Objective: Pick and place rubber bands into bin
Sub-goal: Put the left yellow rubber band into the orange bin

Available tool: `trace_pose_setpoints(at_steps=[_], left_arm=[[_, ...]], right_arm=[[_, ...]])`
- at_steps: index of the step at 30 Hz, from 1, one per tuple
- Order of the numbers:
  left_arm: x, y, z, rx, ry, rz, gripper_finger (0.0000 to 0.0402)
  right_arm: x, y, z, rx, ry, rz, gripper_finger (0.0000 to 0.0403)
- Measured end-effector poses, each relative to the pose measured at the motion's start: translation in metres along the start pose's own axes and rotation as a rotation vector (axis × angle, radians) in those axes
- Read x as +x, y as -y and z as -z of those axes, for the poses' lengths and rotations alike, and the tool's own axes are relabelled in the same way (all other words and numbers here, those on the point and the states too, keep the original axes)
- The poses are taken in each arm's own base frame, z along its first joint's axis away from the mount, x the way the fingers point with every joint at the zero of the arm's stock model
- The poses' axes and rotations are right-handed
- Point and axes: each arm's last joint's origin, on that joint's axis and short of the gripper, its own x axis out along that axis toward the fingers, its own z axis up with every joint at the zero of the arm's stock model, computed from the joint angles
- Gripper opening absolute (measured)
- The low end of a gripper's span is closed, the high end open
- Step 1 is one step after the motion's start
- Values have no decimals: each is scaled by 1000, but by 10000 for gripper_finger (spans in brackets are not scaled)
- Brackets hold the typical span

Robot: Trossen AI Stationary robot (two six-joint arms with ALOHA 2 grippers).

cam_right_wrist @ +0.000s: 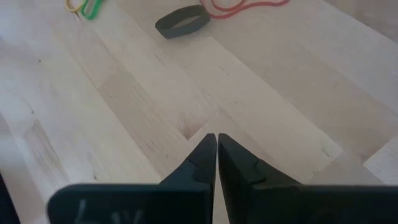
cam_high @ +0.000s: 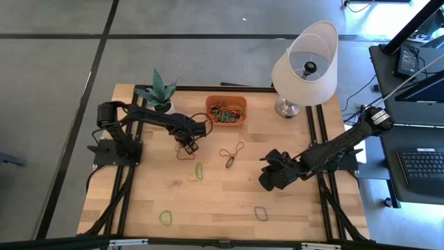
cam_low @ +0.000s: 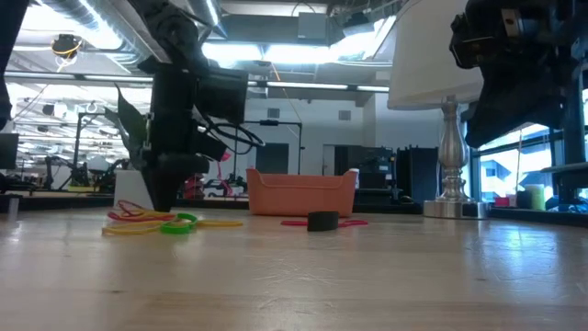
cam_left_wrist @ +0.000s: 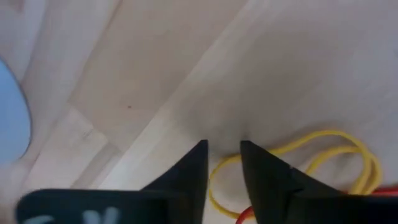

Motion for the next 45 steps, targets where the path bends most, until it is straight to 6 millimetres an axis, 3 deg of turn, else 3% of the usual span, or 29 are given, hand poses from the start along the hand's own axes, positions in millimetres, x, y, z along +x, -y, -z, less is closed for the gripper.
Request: trace_pose_setpoints(at_steps=[6, 12, 21, 25, 30, 39, 45], left_arm=[[-2, 1, 2, 3, -20, 39, 9], [-16, -1, 17, -18, -115, 10, 2], [-80, -4, 38, -78, 100, 12, 1], [-90, -7, 43, -87, 168, 21, 1], [-78, -3, 36, -61, 176, 66, 14], [-40, 9, 22, 16, 110, 98, 94], [-21, 16, 17, 70, 53, 77, 102]], right_arm=[[0, 0, 0, -8, 0, 1, 21], [0, 0, 0, -23, 0, 1, 21], [0, 0, 0, -24, 0, 2, 21], [0, 0, 0, -26, 0, 2, 21], [0, 0, 0, -26, 1, 1, 21], [0, -3, -1, -12, 10, -26, 21], [0, -4, -1, -7, 13, -35, 21]])
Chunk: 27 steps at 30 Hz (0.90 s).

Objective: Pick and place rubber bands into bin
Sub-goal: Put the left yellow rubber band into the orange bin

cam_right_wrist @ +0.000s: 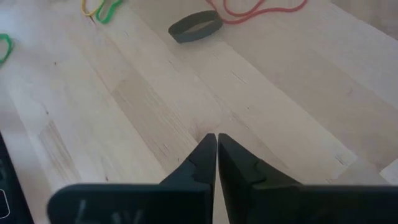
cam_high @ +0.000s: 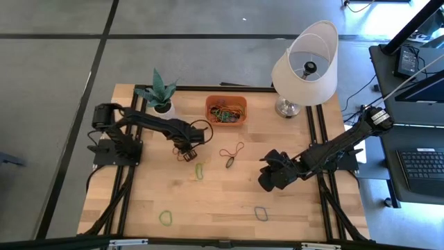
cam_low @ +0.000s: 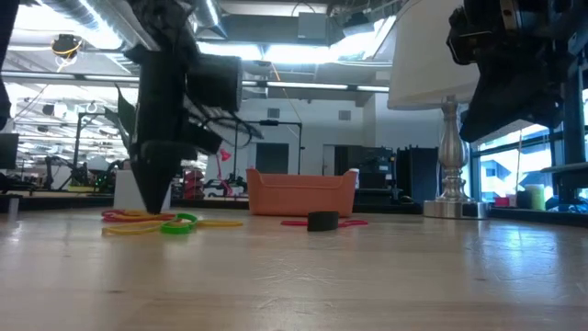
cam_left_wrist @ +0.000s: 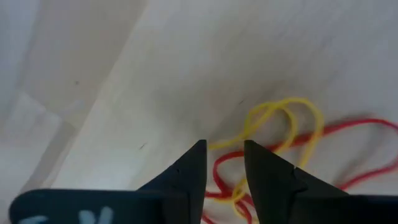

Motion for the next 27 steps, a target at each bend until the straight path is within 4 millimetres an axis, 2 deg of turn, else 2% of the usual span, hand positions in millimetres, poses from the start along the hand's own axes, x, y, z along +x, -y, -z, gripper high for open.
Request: trace_pose_setpoints(at_steps=[6, 11, 13, 18, 27], left_arm=[[15, 3, -2, 28, -32, -58, 81], [12, 3, -3, 48, -7, -57, 23], [8, 2, -4, 45, 7, -51, 8], [-9, -1, -4, 12, 51, -28, 3], [-46, -7, 11, -52, 136, 2, 2]], right_arm=[[0, 0, 0, 3, 1, -4, 21], [0, -1, 0, 4, 1, -5, 21], [0, -1, 0, 4, 2, -6, 21], [0, -1, 0, 4, 2, -7, 21], [0, -1, 0, 4, 3, -8, 21]])
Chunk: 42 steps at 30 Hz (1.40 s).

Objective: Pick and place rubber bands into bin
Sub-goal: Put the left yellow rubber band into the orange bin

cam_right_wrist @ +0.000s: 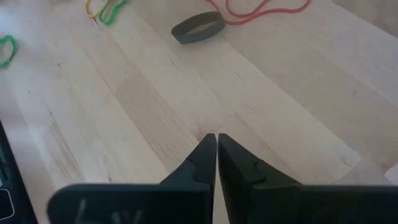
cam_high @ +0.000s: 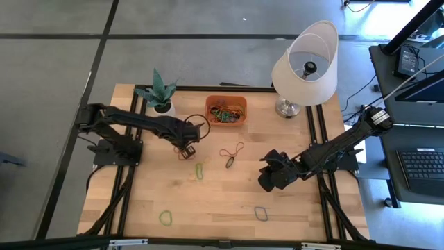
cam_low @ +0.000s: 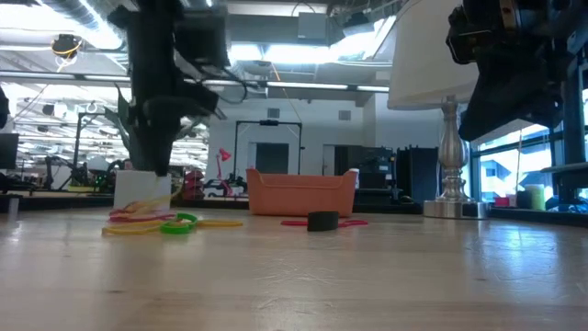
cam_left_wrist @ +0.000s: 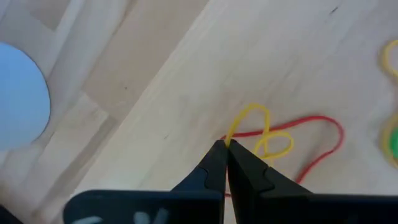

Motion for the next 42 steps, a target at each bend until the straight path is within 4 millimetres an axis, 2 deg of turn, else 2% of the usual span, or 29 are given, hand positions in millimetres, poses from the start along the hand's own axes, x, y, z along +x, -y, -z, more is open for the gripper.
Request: trace_pose_setpoints(at_steps=[6, 11, 20, 25, 28, 31, 33, 35, 38, 40, 42], left_arm=[[-26, -3, 8, -49, 77, 66, 2], [-59, -10, 20, -102, 187, 170, 2], [-125, -40, 58, -203, 491, 361, 2], [-155, -51, 73, -186, 688, 529, 2], [-168, -56, 78, -165, 805, 572, 2], [-171, -56, 82, -146, 816, 593, 2], [-166, -52, 84, -125, 721, 626, 2], [-154, -47, 86, -122, 600, 607, 2], [-133, -42, 89, -165, 437, 486, 2], [-130, -42, 88, -213, 461, 425, 2], [-132, -39, 85, -262, 558, 379, 2]], right_arm=[[0, 0, 0, -2, 0, 0, 21], [0, 0, 0, -8, -1, 1, 21], [0, 1, 0, -12, -1, 5, 21], [0, 1, 0, -13, -2, 7, 21], [0, 1, 0, -13, -2, 7, 21], [0, 1, 0, -13, -1, 7, 21], [0, 1, 0, -13, -1, 7, 21], [0, 1, 0, -13, -1, 7, 21], [0, 1, -1, -8, 18, 15, 21], [0, 1, -1, -7, 31, 19, 21], [0, 1, -1, -6, 33, 19, 21]])
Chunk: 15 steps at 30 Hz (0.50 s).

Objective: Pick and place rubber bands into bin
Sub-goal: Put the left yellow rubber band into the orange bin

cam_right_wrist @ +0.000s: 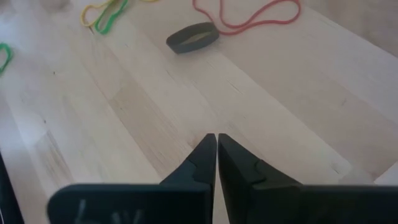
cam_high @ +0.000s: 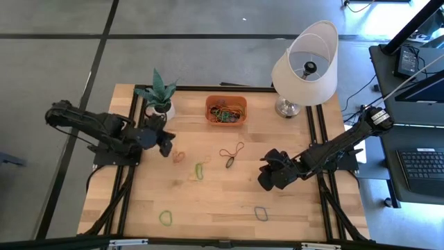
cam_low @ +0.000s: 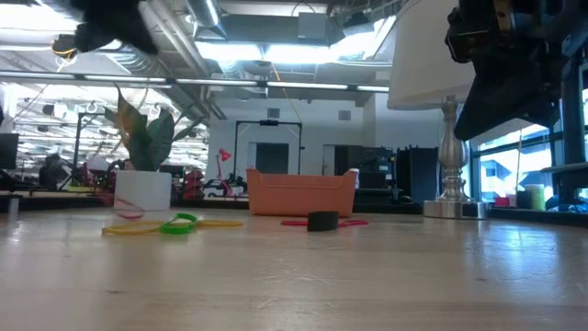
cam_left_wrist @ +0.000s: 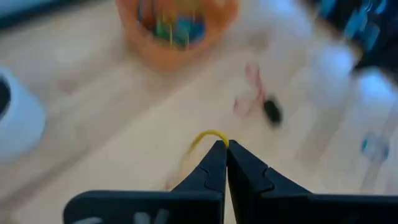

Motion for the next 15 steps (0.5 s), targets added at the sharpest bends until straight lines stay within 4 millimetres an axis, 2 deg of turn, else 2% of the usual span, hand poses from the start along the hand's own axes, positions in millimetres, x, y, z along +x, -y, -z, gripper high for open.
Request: trace_pose_setpoints(at_steps=[2, 5, 9, 10, 13, 15], left_arm=[[2, 10, -2, 30, 25, 71, 2], [5, 20, 1, 130, -119, 225, 2], [6, 3, 6, -8, -85, -18, 2], [6, 2, 7, -30, -75, -35, 2], [6, 13, 8, 35, -169, 112, 2], [5, 12, 9, 50, -191, 115, 2]], right_arm=[[0, 0, 0, 2, 0, 0, 21], [0, 0, 0, 5, 1, -4, 21], [0, -1, 0, 7, 3, -7, 21], [0, -1, 0, 9, 3, -10, 21], [0, -2, -1, 16, 8, -22, 21], [0, -2, -1, 16, 8, -23, 21]])
